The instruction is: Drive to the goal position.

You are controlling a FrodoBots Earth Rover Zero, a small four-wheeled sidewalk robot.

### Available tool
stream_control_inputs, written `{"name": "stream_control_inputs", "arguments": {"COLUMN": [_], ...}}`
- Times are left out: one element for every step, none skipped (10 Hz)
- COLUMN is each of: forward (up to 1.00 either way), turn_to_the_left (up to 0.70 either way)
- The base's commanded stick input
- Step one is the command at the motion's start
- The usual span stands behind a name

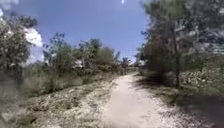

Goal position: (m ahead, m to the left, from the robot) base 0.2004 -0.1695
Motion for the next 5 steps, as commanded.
{"name": "stream_control_inputs", "arguments": {"forward": [0.50, 0.50, 0.50, 0.50, 0.50], "turn_to_the_left": [0.00, 0.00, 0.00, 0.00, 0.00]}}
